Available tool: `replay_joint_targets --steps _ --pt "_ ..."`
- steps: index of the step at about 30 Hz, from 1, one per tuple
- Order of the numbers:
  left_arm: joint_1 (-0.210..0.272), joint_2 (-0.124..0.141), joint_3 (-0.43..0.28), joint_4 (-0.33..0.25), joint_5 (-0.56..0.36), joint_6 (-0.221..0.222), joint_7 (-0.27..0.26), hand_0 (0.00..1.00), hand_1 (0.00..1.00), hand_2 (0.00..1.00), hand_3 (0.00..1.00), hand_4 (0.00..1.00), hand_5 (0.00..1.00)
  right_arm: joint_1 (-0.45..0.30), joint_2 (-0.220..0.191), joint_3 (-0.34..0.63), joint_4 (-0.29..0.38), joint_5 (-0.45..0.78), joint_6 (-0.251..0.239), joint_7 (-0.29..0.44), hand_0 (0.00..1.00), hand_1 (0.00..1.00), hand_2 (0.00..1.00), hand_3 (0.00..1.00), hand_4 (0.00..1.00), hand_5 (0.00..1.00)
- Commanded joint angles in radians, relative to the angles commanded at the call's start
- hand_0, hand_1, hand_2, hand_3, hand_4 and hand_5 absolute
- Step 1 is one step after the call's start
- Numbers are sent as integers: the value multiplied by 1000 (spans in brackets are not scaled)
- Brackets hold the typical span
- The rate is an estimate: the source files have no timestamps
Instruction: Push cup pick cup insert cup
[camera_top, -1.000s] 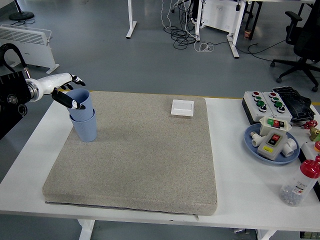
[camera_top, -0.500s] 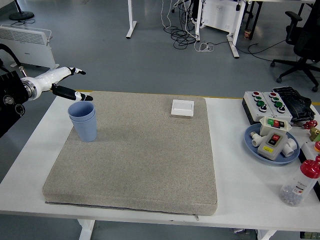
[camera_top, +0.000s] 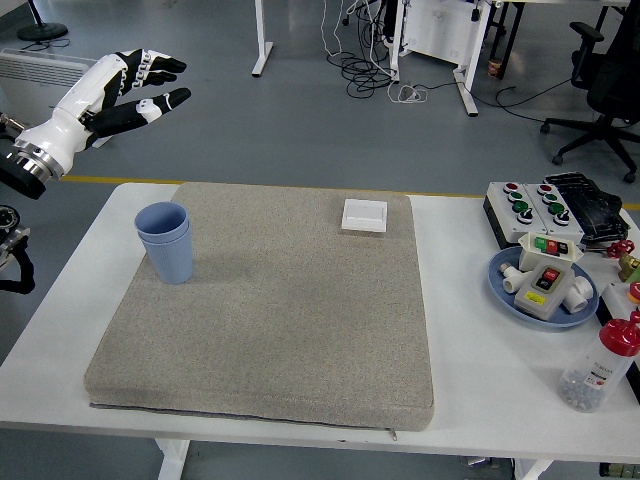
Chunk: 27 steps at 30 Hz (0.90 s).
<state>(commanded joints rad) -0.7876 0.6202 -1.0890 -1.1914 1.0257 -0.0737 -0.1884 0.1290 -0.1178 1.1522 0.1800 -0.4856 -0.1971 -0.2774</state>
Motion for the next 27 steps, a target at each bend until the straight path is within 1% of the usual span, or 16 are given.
replay_joint_targets --steps 1,2,5,8,10,12,13,14,16,19,20,22,23,25,26,27 --pt "36 1 -35 -36 -18 0 16 497 529 516 486 607 679 1 0 0 0 2 0 1 727 659 678 593 142 485" --pt "75 0 -73 -74 -55 5 30 406 502 497 480 578 713 2 -1 1 0 5 0 3 727 659 678 592 142 483" --pt "202 -14 -200 -200 -180 26 70 406 502 497 480 578 713 5 -1 9 0 5 2 6 727 659 678 592 142 483" --pt "326 -40 -315 -296 -301 28 122 425 513 507 481 573 739 4 2 19 0 -2 3 7 728 659 677 592 142 484" --pt "404 -54 -352 -320 -362 25 138 425 513 507 481 573 739 4 3 23 0 -5 4 7 728 659 677 592 142 484" --pt "488 -102 -411 -323 -429 17 153 425 513 507 481 573 739 3 4 29 0 -11 5 7 728 659 677 592 142 484" --pt "534 -112 -424 -322 -440 16 154 425 513 507 481 573 739 3 4 30 0 -12 5 7 728 659 677 592 142 484" --pt "573 -143 -449 -306 -475 36 135 552 585 578 518 588 808 1 4 31 0 -13 5 6 728 659 676 592 142 483" --pt "650 -202 -495 -276 -555 62 103 552 585 578 518 588 808 0 3 35 0 -21 5 5 728 659 676 592 142 483" --pt "689 -267 -543 -224 -625 80 74 552 585 578 518 588 808 -3 3 39 0 -27 5 4 728 659 676 592 142 483" --pt "692 -284 -558 -207 -635 80 73 777 804 820 692 635 996 -3 3 40 0 -29 5 3 728 659 676 592 142 482" --pt "695 -310 -583 -179 -655 73 76 777 804 820 692 635 996 -4 2 41 0 -33 4 3 728 659 676 592 142 482" --pt "697 -330 -600 -159 -681 51 88 777 804 820 692 635 996 -6 2 40 0 -33 4 2 728 659 676 592 142 482" --pt "701 -346 -612 -146 -702 26 107 777 804 820 692 635 996 -7 2 41 0 -36 3 1 728 659 676 592 142 482" --pt "703 -351 -616 -143 -709 13 116 846 865 912 795 656 998 -8 2 41 0 -38 3 0 729 658 676 592 142 483" --pt "707 -360 -620 -139 -727 -13 138 846 865 912 795 656 998 -9 2 42 0 -42 2 -1 729 658 676 592 142 483"
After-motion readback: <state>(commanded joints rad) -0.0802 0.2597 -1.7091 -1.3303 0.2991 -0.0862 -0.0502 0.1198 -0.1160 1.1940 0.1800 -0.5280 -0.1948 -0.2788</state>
